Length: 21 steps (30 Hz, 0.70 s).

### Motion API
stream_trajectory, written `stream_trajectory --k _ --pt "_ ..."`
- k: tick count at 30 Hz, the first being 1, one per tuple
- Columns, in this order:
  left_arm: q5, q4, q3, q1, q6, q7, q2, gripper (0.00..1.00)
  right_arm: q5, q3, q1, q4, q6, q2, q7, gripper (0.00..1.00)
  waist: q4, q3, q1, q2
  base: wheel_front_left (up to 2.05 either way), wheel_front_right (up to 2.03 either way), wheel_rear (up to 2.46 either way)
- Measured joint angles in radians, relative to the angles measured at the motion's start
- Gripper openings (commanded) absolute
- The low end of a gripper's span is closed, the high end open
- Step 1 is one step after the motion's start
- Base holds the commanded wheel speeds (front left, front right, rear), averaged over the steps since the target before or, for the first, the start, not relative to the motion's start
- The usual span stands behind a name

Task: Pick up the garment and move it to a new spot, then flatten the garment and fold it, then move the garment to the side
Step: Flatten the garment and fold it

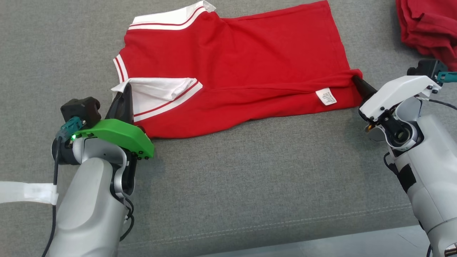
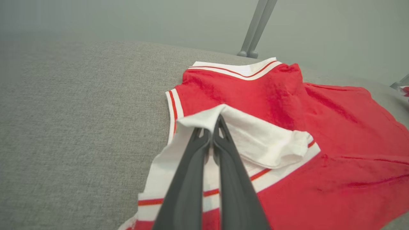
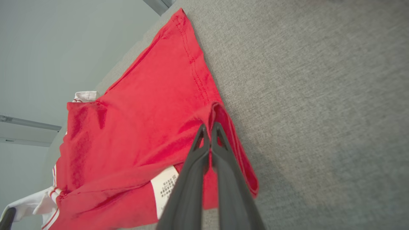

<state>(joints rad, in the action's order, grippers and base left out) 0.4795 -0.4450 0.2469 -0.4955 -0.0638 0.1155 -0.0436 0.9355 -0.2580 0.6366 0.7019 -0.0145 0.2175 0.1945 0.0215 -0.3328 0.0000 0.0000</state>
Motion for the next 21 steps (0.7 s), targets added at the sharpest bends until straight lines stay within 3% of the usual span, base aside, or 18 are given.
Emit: stream_trajectory --k 1,3,4,5,6,7,21 --pt "0.0 -0.011 -0.002 -0.008 0.0 0.001 0.0 0.0 -0.003 -0.001 0.004 0.004 0.0 -0.001 0.0 0.0 0.0 -0.003 0.0 0.0 0.0 0.0 0.0" --pt "0.0 -0.034 -0.005 -0.027 0.0 0.006 0.001 0.0 -0.005 -0.002 0.017 0.012 0.0 -0.003 -0.001 0.26 -0.001 -0.006 0.0 0.0 0.0 0.0 0.0" --pt "0.0 -0.044 -0.007 -0.035 0.0 0.009 0.002 0.14 -0.008 -0.003 0.024 0.013 0.0 -0.005 -0.002 0.45 -0.001 -0.008 0.0 0.0 0.0 0.0 0.0" --pt "0.0 -0.056 -0.01 -0.043 -0.003 0.01 0.002 0.39 -0.012 -0.003 0.032 0.015 -0.002 -0.008 -0.012 0.74 0.0 -0.009 0.0 0.0 0.0 0.0 0.0" --pt "0.0 -0.067 -0.014 -0.049 -0.004 0.014 0.003 0.51 -0.012 -0.002 0.039 0.015 -0.003 -0.012 -0.023 1.0 0.0 -0.009 0.0 0.0 0.0 0.0 0.0" --pt "0.0 -0.075 -0.016 -0.053 -0.007 0.021 0.003 0.98 -0.012 -0.002 0.046 0.015 -0.006 -0.015 -0.034 1.0 0.0 -0.01 0.0 0.0 0.0 0.0 0.0" --pt "0.002 -0.161 -0.048 -0.095 -0.006 0.101 0.007 1.0 -0.036 0.028 0.073 0.05 -0.035 0.004 -0.178 1.0 -0.002 0.003 0.0 0.0 0.0 0.0 0.0"
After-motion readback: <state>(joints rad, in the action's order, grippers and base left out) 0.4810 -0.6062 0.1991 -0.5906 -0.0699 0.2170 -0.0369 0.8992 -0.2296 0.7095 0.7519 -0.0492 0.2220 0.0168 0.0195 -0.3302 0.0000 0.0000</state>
